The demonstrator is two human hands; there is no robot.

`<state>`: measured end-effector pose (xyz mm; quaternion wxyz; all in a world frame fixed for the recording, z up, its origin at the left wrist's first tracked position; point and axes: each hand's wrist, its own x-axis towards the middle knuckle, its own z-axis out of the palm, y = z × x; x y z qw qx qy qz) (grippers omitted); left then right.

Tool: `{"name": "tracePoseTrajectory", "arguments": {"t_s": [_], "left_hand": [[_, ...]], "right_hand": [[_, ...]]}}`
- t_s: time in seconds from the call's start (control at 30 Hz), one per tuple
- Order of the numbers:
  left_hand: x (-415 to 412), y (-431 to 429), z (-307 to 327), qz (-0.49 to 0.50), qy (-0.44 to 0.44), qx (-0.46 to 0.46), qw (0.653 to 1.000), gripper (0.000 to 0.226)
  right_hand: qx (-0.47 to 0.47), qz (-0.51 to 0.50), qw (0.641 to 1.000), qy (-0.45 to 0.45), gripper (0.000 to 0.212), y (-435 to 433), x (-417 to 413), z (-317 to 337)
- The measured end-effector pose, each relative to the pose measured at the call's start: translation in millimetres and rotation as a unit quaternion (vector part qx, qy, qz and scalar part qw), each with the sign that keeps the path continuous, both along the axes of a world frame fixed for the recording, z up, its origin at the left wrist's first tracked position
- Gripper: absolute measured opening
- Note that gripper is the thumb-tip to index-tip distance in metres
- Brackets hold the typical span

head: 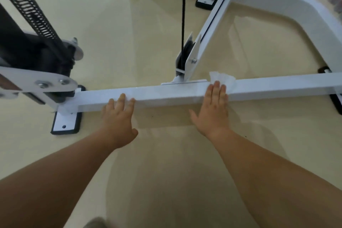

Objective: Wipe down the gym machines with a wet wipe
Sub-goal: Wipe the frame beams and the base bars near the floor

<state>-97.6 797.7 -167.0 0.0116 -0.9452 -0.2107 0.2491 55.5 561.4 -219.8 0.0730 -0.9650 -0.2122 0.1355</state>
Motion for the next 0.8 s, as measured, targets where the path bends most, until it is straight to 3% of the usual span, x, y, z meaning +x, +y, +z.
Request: {"name": "tracePoseTrajectory", "arguments": {"t_s": [0.1,0.23,0.3,0.4,0.53,0.8], "left_hand": [[-11.9,14.6,2.0,0.0,0.013,-0.022,1.0,0.109],[-14.0,21.0,4.7,-0.001,0.011,-0.054,0.998,0.11],[-15.0,22.6,5.4,-0.003,0.004,-0.068,0.998,0.109],[-22.4,30.8,8.2,-0.042,0.019,-0.074,0.996,0.107],[-35.0,57.7,14.8,-0.053,0.038,-0.04,0.997,0.105],[-64.0,111.5,22.9,-0.081,0.064,-0.009,0.995,0.107]], "right_hand": [[0.008,0.116,0.993,0.022,0.112,33.8,-31.2,3.4],[0.014,0.301,0.952,0.062,0.105,87.5,-57.0,12.6],[0.002,0.284,0.958,0.04,0.1,93.2,-49.5,12.4],[-0.003,0.174,0.985,0.008,0.102,72.2,-29.0,6.6],[-0.019,0.151,0.988,-0.005,0.112,63.9,-32.9,-0.8],[-0.046,0.34,0.939,0.029,0.111,166.5,-84.2,13.6]]}}
